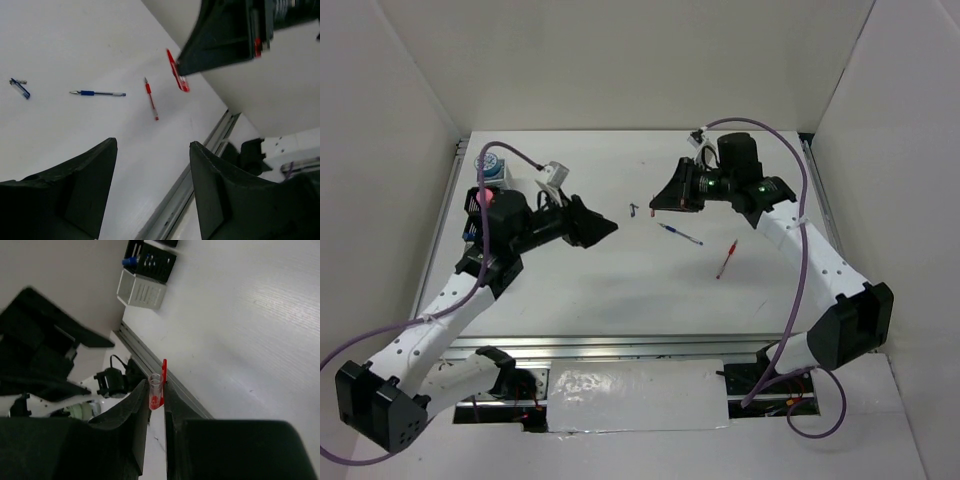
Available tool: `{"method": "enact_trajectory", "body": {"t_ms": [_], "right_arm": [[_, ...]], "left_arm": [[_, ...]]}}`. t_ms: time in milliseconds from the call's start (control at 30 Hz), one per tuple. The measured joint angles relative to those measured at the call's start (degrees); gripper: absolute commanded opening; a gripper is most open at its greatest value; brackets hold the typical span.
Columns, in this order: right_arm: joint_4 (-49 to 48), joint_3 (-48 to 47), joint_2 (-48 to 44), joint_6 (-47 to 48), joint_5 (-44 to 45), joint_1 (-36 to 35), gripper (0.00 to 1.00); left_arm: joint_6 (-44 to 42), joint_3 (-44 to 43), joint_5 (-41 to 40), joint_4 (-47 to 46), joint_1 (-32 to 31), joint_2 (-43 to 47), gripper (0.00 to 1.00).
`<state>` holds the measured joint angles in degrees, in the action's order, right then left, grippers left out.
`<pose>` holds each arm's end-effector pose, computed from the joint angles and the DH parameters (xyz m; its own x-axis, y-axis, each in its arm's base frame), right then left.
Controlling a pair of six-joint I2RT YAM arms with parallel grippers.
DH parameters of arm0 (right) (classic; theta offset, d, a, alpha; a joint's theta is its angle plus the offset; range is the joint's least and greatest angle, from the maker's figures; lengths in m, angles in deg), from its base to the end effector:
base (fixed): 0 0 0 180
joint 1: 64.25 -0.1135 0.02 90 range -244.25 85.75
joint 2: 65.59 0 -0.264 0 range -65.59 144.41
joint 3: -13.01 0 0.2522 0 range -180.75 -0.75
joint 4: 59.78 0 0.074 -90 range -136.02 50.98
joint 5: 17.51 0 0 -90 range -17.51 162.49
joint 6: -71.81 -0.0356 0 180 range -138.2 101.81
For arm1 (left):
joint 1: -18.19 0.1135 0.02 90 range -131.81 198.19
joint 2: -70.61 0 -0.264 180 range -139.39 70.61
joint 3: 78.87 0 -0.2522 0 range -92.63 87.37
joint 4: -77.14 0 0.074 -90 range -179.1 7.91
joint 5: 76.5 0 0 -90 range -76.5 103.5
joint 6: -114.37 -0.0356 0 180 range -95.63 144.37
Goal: Sort the stationery into containers
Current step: Pick up the pen cap from the center of the board.
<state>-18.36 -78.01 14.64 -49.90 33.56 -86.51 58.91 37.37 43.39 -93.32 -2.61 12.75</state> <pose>0.2788 0.1383 0.3691 -0.8190 0.1066 -0.5637 -0.4286 0.5397 0.7246 0.2135 -0.1001 0.3563 -0.4870 -0.3408 -0.8041 0.6029 0.5349 -0.5919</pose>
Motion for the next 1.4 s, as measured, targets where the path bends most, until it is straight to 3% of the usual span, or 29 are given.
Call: {"method": "enact_trajectory", "body": {"t_ms": [133,267,467,1067,1400], "right_arm": [[0.0,-2.3,1.4,-6.4,3.7,-0.8,0.0],[0.7,-4.4,1.9,-10.9,8.6,-3.3,0.0],[2.1,-6.0,3.6,-14.6,13.5,-6.8,0.0],[3.5,-6.9,6.0,-17.3,14.7,-9.1,0.0],[3.3,-7.0,6.1,-17.4,14.2,-9.2,0.0]], "left_arm": [[-5.4,-3.1,-5.8,3.5,-7.5,-0.3,0.65],[-10.4,-8.9,-10.3,8.5,-8.6,-3.5,0.64],[-12.4,-9.9,-13.6,10.6,-11.0,-7.1,0.62],[-15.0,-17.2,-16.8,12.8,-14.3,-15.9,0.57],[-15.2,-17.6,-18.8,13.0,-14.7,-16.9,0.43]]}}
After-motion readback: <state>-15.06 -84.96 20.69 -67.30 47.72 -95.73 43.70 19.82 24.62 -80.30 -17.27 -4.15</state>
